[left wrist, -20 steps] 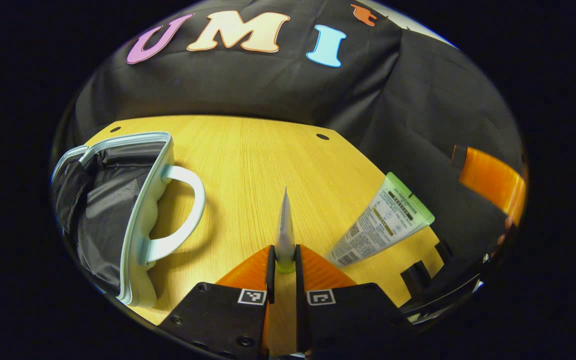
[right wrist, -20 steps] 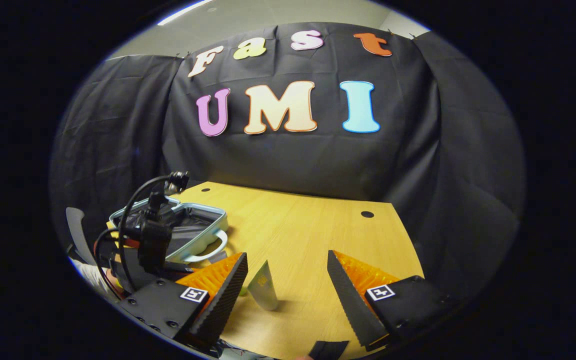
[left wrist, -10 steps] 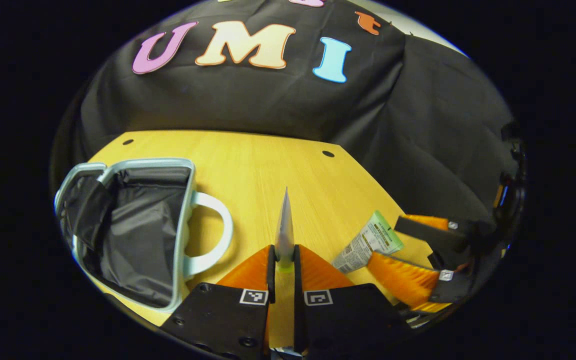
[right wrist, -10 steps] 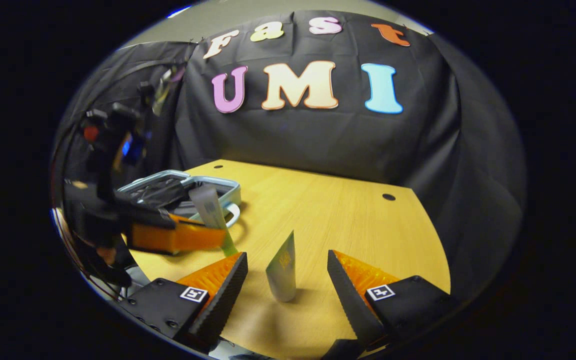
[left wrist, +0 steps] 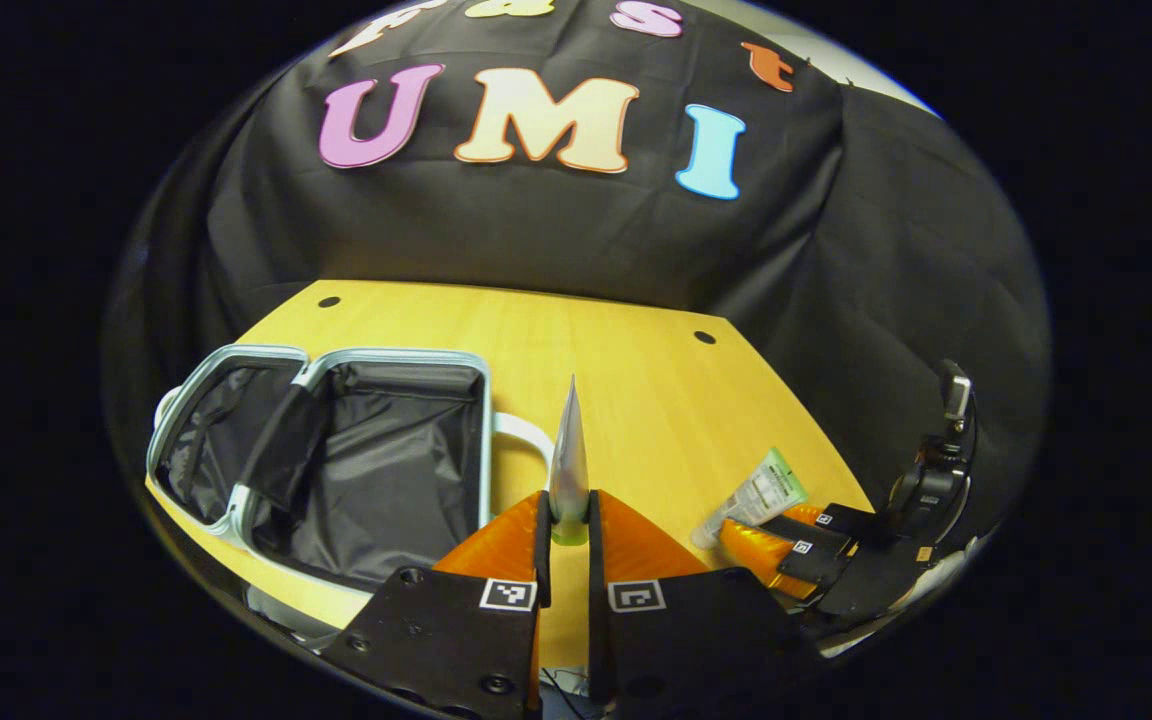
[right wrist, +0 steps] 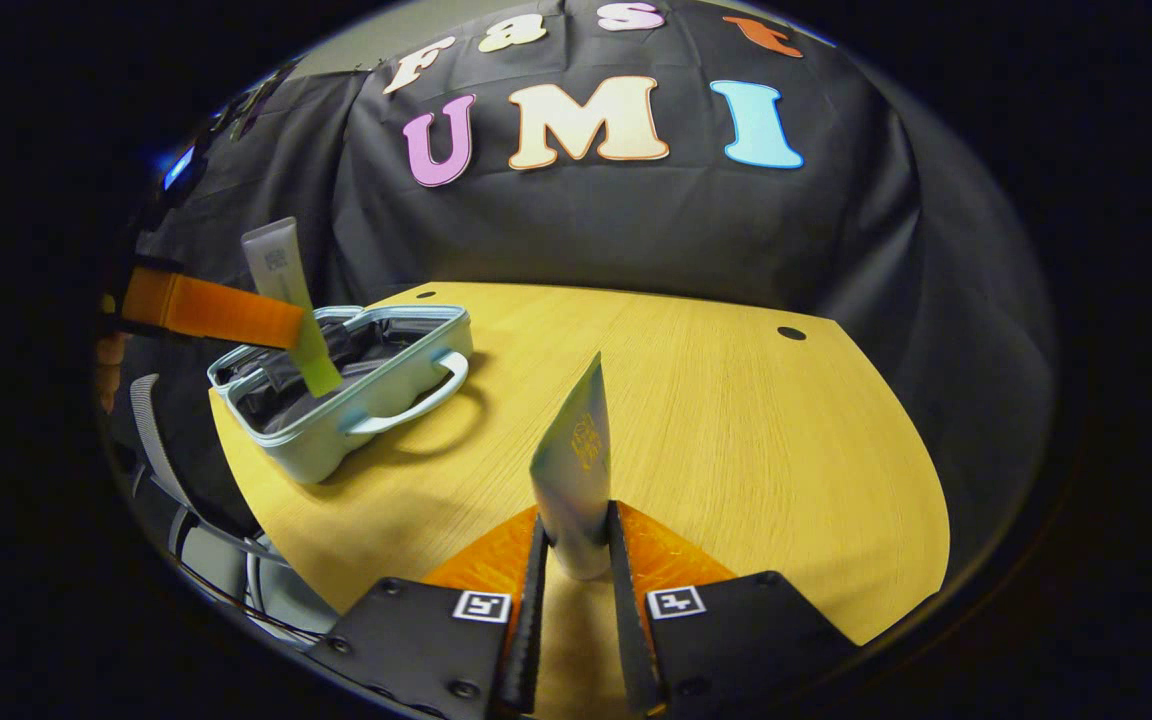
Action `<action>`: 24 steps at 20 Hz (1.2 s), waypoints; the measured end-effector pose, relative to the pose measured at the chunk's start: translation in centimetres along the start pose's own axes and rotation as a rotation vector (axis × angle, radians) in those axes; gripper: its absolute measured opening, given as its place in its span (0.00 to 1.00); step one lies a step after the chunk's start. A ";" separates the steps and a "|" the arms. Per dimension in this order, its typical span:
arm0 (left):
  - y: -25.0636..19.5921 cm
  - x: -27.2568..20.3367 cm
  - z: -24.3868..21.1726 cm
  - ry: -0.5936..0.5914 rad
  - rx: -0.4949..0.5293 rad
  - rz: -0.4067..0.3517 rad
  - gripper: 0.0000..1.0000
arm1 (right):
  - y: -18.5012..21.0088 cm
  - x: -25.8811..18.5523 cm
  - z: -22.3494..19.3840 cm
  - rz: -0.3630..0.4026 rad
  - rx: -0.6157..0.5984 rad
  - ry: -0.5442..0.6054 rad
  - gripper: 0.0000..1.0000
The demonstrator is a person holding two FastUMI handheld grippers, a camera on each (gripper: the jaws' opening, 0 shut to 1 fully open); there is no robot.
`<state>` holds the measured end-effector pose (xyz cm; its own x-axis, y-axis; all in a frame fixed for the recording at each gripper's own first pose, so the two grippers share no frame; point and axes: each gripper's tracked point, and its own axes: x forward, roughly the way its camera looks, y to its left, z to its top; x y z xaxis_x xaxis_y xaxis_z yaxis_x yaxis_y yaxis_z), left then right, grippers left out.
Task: First open the suitcase, pack the skin care products into it, and then close the suitcase.
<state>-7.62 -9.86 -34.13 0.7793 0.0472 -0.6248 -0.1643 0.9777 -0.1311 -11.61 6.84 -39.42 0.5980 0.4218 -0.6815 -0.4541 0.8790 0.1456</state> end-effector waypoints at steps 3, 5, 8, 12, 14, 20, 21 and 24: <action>3.0 -0.8 -0.3 0.030 -0.004 0.063 0.11 | 1.1 0.0 1.4 0.040 0.011 0.002 0.24; 5.4 -0.9 -0.4 0.060 0.017 0.102 0.12 | 1.8 0.0 3.1 0.055 0.027 -0.005 0.24; 8.8 -0.4 -0.7 0.110 0.042 0.125 0.12 | 4.0 0.1 6.2 0.067 0.048 -0.009 0.24; 12.4 0.5 -1.6 0.200 0.062 0.121 0.12 | 9.6 0.3 10.1 0.133 0.072 -0.020 0.24; 14.1 1.2 -2.2 0.235 0.068 0.116 0.12 | 13.0 0.8 11.3 0.175 0.098 -0.008 0.24; 17.3 3.6 -6.0 0.338 0.052 0.083 0.12 | 21.3 2.7 11.1 0.286 0.091 0.097 0.24; 17.8 3.7 -6.4 0.349 0.042 0.080 0.12 | 22.4 3.2 10.7 0.296 0.083 0.117 0.24; 18.2 4.0 -5.4 0.317 0.013 0.037 0.27 | 25.6 4.2 9.2 0.334 0.078 0.182 0.24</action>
<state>-10.78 7.00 -43.16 0.5454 0.0189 -0.8380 -0.1796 0.9791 -0.0949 -14.65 33.13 -31.91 0.2953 0.6477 -0.7023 -0.5485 0.7168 0.4305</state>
